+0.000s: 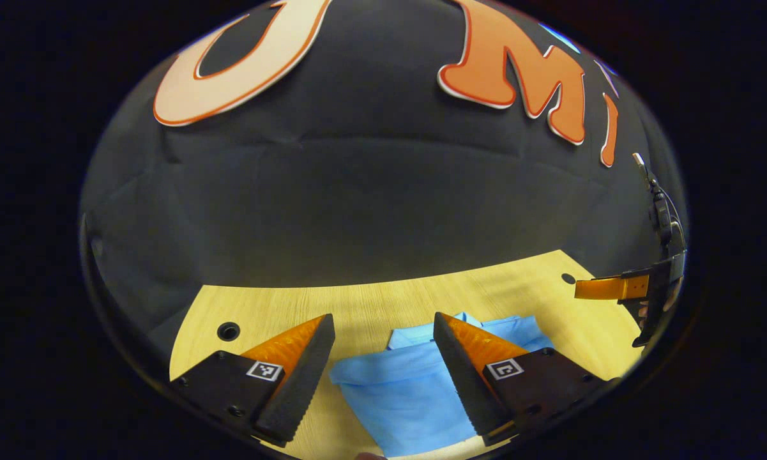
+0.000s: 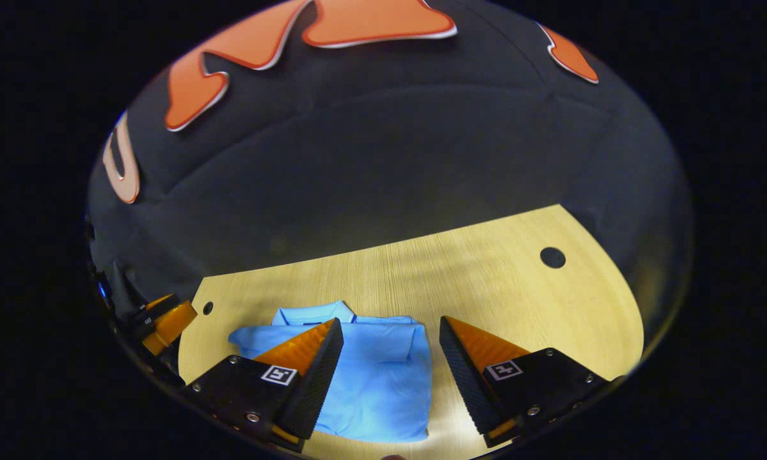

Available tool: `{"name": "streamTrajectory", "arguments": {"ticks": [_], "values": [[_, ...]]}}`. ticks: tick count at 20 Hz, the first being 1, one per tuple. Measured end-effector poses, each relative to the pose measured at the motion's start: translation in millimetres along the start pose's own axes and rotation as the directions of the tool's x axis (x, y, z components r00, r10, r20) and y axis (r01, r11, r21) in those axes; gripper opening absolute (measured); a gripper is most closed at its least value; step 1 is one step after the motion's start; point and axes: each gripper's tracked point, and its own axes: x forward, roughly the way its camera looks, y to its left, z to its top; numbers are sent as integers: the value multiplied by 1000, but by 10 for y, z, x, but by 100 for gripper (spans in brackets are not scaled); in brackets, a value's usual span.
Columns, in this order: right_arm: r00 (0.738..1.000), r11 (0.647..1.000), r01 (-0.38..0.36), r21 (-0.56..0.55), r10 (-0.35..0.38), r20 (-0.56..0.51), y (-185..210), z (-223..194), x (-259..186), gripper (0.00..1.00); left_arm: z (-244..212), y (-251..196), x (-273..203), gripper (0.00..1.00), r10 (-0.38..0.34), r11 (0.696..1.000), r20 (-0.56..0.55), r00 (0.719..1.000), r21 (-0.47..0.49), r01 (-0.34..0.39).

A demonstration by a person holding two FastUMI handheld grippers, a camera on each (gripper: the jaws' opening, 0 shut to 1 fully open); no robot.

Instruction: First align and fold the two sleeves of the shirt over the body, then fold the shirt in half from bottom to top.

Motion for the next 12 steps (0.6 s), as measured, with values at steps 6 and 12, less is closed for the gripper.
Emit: {"name": "streamTrajectory", "arguments": {"ticks": [6, 12], "values": [[992, 995, 12, -99, 1, 124, -6, 59, -794, 96, -103, -216, -816, 99, 45, 999, 10, 999, 10, -45], [963, 991, 18, -135, 19, 269, -117, -135, -1667, 96, -222, -484, -1736, 99, 82, 996, 109, 991, 26, -85]]}}
